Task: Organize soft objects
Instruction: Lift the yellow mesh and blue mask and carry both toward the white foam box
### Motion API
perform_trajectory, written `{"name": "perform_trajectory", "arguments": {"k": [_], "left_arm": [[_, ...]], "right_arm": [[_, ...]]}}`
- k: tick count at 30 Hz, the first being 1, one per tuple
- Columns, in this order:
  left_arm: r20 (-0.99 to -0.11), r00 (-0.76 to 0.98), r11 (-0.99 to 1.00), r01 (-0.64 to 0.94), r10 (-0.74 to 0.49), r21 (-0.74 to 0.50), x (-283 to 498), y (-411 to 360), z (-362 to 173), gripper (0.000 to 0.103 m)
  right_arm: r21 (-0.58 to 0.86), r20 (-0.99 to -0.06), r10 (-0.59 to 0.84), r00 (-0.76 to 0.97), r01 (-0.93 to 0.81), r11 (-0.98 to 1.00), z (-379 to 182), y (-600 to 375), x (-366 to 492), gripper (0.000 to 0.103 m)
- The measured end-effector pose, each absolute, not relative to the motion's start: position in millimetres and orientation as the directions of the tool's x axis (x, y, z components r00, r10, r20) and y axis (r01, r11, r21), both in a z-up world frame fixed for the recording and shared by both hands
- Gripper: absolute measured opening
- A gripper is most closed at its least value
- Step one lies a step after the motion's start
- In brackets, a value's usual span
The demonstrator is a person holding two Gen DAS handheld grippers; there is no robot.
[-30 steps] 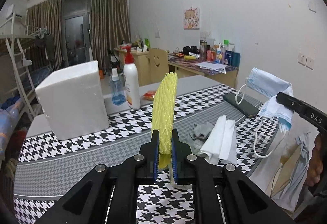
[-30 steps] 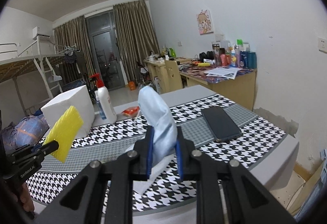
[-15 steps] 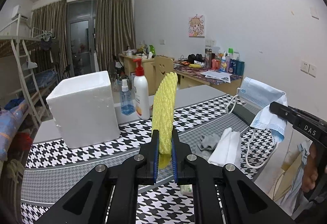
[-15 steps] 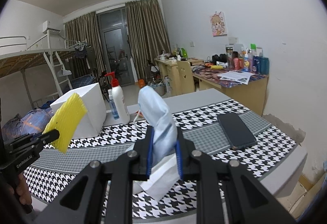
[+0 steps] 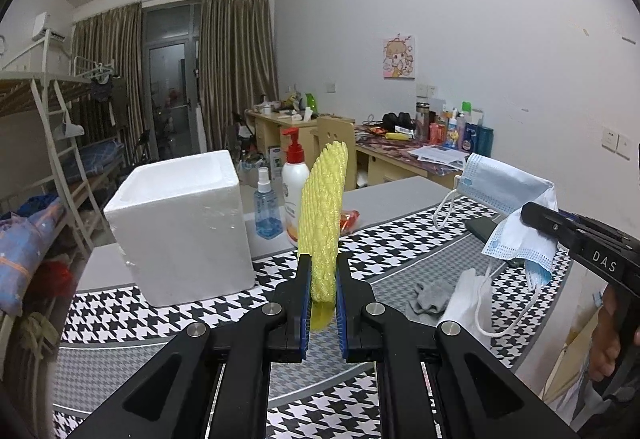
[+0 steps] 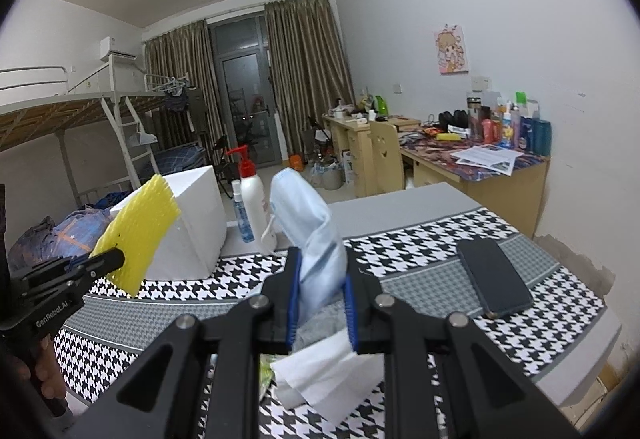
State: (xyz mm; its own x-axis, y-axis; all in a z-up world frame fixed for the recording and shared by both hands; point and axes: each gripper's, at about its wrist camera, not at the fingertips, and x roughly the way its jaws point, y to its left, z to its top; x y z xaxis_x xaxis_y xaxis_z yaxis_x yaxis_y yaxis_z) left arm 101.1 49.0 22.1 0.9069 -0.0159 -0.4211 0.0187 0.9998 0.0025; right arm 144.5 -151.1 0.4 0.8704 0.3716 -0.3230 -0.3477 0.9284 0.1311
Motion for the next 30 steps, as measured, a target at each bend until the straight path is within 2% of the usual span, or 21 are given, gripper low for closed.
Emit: {"name": "perform_trajectory", "arguments": {"k": [30], "left_arm": [[-0.389, 0.917, 0.996, -0.091, 0.091, 0.019, 124.1, 89.1, 36.3, 0.011]], "right_arm": [[0.079, -0.293, 0.468, 0.833, -0.467, 0.881, 26.5, -96.1, 171.0, 0.023]]}}
